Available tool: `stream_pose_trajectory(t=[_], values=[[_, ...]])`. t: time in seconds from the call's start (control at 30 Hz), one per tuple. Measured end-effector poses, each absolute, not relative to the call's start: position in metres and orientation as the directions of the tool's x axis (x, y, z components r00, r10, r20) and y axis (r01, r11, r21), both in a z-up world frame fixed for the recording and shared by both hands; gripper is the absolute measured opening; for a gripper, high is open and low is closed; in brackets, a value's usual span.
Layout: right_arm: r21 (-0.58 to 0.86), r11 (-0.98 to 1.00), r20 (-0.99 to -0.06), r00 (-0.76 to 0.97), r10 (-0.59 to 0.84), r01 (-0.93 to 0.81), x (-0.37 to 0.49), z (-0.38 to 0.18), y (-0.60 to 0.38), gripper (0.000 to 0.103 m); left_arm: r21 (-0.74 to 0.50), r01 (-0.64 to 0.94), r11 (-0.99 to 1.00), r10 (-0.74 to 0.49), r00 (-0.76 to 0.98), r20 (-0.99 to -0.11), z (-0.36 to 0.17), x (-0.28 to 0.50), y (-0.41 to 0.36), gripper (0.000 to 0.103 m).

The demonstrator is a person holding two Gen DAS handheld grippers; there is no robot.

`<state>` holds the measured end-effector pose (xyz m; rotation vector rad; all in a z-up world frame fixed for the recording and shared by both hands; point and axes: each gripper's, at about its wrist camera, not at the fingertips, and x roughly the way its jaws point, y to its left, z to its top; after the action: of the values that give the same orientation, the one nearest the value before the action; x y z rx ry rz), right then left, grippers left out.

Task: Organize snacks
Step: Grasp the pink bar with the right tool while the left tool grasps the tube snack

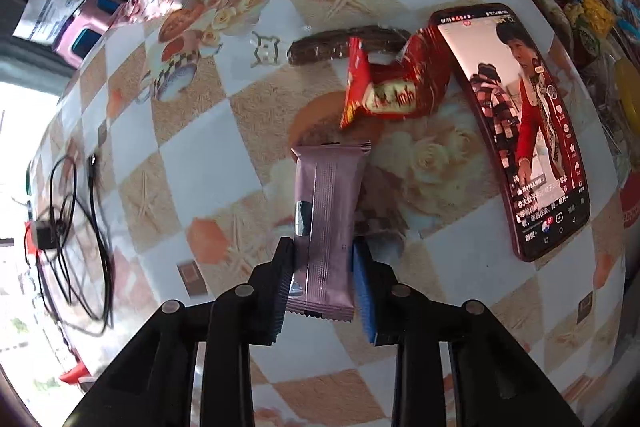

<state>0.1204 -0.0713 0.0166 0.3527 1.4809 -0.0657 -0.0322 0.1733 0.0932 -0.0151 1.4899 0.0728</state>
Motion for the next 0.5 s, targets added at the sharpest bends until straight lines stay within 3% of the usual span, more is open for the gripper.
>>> stream_pose_trajectory(t=[0.5], values=[[0.182,0.983,-0.983,0.041,0.181,0.006,0.046,0.017,-0.05,0.031,0.02,-0.029,0.999,0.021,0.067,-0.997,0.035,0.071,0.142,0.081]])
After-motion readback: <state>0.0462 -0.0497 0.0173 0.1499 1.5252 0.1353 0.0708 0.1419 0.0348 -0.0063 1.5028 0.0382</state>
